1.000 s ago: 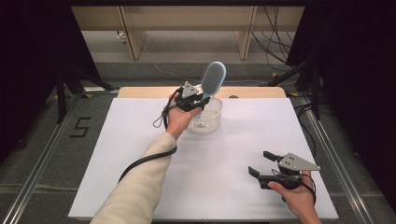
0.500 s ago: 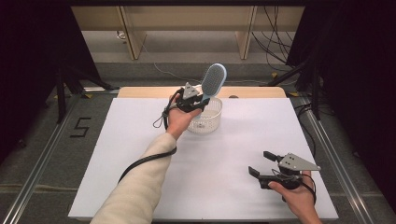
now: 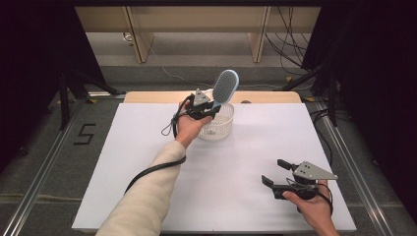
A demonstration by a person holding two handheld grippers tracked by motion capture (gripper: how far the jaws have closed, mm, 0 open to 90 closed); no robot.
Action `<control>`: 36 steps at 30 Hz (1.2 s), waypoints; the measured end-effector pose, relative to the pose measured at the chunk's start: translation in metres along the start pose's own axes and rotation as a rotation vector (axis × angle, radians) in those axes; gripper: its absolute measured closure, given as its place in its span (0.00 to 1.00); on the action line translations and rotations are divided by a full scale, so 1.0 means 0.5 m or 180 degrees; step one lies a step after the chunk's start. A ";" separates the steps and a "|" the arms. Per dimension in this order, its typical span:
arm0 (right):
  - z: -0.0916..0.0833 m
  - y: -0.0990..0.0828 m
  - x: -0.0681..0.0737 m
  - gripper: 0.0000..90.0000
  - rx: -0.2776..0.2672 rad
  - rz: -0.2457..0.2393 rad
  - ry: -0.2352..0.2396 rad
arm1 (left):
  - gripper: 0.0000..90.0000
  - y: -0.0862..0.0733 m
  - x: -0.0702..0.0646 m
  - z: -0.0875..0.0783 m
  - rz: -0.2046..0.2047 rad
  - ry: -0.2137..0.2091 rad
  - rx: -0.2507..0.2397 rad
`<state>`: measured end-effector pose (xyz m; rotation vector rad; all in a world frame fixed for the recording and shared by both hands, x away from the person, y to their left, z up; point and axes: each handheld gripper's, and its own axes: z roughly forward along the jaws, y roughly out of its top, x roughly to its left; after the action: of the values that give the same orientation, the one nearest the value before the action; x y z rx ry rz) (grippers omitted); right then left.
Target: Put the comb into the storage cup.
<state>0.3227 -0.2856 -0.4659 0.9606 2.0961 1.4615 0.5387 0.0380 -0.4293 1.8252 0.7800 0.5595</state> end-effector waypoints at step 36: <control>0.001 -0.001 -0.002 0.17 0.0018 -0.0003 0.0003 | 0.38 0.009 0.002 -0.021 0.0142 0.0019 0.0315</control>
<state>0.3235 -0.2863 -0.4667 0.9612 2.1022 1.4565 0.5332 0.0441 -0.4214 1.9366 0.7847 0.5641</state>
